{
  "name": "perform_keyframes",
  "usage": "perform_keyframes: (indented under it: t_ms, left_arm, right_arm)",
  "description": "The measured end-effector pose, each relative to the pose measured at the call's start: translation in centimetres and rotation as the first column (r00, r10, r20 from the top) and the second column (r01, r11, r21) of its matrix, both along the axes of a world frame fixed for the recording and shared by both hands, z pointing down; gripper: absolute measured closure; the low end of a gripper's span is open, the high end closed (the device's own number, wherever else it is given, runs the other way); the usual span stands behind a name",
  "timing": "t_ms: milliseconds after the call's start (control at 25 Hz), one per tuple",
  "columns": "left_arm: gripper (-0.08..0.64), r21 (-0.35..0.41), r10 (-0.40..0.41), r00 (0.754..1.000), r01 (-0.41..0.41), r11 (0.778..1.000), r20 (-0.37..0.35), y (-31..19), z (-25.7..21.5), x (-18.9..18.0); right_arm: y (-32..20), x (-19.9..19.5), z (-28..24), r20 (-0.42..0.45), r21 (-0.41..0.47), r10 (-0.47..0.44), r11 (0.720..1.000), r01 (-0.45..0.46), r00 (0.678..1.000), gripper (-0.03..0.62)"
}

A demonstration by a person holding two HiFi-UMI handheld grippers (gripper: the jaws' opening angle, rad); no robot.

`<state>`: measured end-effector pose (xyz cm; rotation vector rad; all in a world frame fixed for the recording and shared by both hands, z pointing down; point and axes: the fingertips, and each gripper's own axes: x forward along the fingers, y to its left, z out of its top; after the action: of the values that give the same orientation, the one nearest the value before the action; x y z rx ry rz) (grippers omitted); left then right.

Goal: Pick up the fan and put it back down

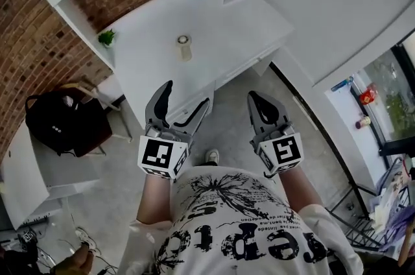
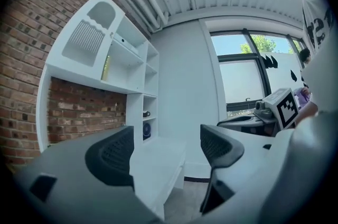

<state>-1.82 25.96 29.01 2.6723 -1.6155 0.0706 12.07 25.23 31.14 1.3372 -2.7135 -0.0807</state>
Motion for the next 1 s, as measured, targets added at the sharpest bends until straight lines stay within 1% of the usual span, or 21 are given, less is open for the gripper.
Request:
perform_keyframes:
  t_ms: [160,280,440,560,720,880,1000]
  left_arm:
    - [0.175,-0.023,-0.017,1.0,0.017,1.0,-0.009,-5.5,0.8,-2.4]
    - [0.175,-0.046,-0.039,0.999,0.038,0.998,-0.009,-8.4,1.7,-3.9]
    - [0.175,-0.065,-0.085,0.996,0.087,0.994,0.028,-12.0,3.0,-5.5]
    - [0.175,-0.083,-0.139,0.989,0.143,0.986,0.043,-14.6,4.1,-6.5]
    - [0.175,-0.103,-0.236,0.97,0.24,0.965,0.052,-18.3,5.2,-7.8]
    - [0.175,-0.133,-0.319,0.946,0.325,0.936,0.062,-22.8,6.4,-8.1]
    - [0.175,-0.17,-0.37,0.925,0.379,0.91,0.081,-26.3,7.9,-8.3]
  right_arm:
    - [-5.6,-2.3,0.4,-0.009,-0.003,-0.008,1.0,0.008,1.0,0.577]
    - [-8.9,-3.9,1.2,-0.024,-0.013,-0.039,0.999,0.038,0.999,0.577]
    - [-13.4,-5.3,2.0,-0.011,-0.029,-0.074,0.997,0.074,0.997,0.577]
    - [-17.0,-6.4,2.8,-0.004,-0.036,-0.124,0.992,0.124,0.992,0.577]
    - [-22.6,-7.6,3.5,0.012,-0.046,-0.205,0.978,0.206,0.979,0.577]
    - [-28.5,-8.4,3.8,0.006,-0.054,-0.289,0.956,0.289,0.957,0.577]
    - [-32.8,-9.1,4.6,0.002,-0.072,-0.346,0.936,0.345,0.938,0.577]
